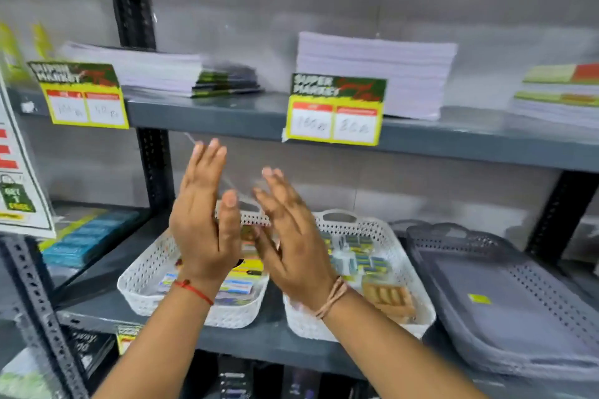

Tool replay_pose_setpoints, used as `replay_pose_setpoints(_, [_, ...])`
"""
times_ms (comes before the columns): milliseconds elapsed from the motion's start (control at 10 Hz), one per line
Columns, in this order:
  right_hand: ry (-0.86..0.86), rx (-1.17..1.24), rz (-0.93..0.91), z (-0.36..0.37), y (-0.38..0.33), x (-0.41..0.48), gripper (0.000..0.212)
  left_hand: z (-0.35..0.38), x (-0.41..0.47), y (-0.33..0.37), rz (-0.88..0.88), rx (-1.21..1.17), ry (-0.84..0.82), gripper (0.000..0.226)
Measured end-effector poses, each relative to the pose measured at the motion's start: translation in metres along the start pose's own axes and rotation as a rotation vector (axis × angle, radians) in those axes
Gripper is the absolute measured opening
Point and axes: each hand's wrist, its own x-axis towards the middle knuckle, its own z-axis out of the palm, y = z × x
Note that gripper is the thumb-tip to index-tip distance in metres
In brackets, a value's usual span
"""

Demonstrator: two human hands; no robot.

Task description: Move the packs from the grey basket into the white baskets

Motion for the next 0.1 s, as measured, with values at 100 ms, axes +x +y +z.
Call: replay_pose_setpoints(100, [0.142, -0.028, -0.077, -0.0728, -0.0054, 0.0292, 0.046, 0.0208, 0.0472, 0.0538, 0.117, 0.049, 0.0, 0.056])
